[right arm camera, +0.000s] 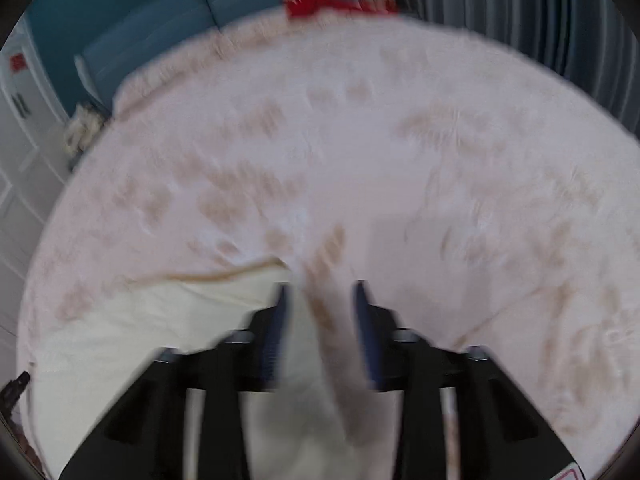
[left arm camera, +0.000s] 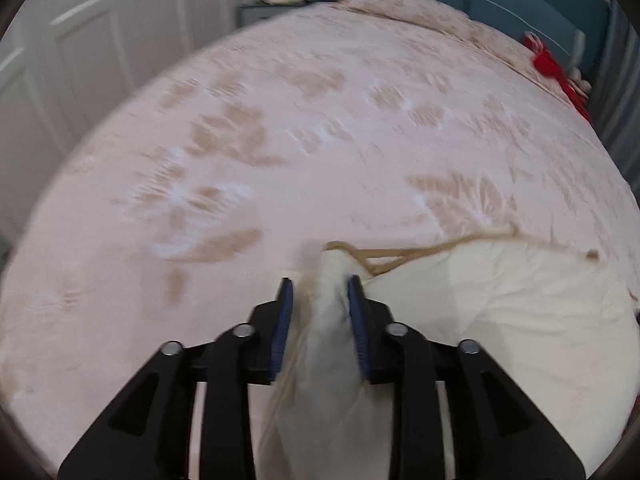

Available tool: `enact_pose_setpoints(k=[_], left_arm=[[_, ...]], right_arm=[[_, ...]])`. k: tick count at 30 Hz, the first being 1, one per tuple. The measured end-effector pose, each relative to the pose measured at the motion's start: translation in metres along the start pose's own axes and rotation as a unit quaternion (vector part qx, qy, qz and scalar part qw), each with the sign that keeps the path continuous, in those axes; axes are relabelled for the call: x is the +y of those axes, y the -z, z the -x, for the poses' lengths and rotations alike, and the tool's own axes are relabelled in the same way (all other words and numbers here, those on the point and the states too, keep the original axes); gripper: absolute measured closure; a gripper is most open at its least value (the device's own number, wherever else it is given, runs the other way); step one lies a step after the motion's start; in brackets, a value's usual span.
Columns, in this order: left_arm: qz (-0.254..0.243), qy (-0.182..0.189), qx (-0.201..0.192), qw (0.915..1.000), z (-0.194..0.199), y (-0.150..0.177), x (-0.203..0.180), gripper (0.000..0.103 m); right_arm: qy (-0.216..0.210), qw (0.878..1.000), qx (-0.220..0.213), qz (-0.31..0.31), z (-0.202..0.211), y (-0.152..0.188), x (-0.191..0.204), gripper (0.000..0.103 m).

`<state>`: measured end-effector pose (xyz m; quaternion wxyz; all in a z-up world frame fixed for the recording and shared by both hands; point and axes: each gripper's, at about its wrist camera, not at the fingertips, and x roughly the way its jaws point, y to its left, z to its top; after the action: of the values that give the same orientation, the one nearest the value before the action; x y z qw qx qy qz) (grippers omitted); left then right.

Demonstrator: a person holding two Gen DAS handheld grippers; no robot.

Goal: Fold large clothes

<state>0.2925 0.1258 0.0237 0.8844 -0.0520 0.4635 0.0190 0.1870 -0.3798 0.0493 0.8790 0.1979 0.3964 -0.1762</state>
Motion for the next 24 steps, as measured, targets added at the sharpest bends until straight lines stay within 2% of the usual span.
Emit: enact_pose_setpoints(k=[2, 4, 8, 9, 11, 14, 19, 20, 24], left_arm=[[0.002, 0.032, -0.035, 0.9989, 0.043, -0.008, -0.012, 0.076], [-0.037, 0.068, -0.057, 0.9954, 0.079, -0.012, -0.048, 0.076], [-0.098, 0.143, -0.026, 0.9846, 0.090, 0.001, -0.124, 0.076], [-0.107, 0.144, -0.021, 0.9837, 0.086, 0.008, -0.138, 0.076], [-0.113, 0.140, -0.005, 0.9836, 0.073, 0.019, -0.155, 0.078], [-0.098, 0.137, 0.026, 0.9853, 0.049, 0.032, -0.164, 0.082], [-0.085, 0.126, 0.050, 0.9871, 0.019, 0.047, -0.163, 0.083], [-0.086, 0.125, 0.050, 0.9871, 0.016, 0.047, -0.163, 0.083], [-0.090, 0.125, 0.053, 0.9866, 0.005, 0.052, -0.161, 0.083]], right_arm=[[-0.040, 0.999, -0.020, 0.029, 0.030, -0.001, 0.028, 0.095], [-0.096, 0.993, -0.016, 0.062, 0.050, 0.008, 0.069, 0.097], [-0.161, 0.977, 0.015, 0.136, 0.059, 0.043, 0.145, 0.099], [-0.169, 0.974, 0.021, 0.148, 0.058, 0.051, 0.158, 0.099], [-0.172, 0.971, 0.035, 0.160, 0.049, 0.065, 0.176, 0.099], [-0.167, 0.971, 0.060, 0.159, 0.031, 0.078, 0.187, 0.099], [-0.139, 0.973, 0.084, 0.165, 0.004, 0.088, 0.179, 0.099], [-0.136, 0.973, 0.086, 0.165, 0.001, 0.090, 0.177, 0.103], [-0.132, 0.974, 0.094, 0.160, -0.015, 0.093, 0.167, 0.103]])
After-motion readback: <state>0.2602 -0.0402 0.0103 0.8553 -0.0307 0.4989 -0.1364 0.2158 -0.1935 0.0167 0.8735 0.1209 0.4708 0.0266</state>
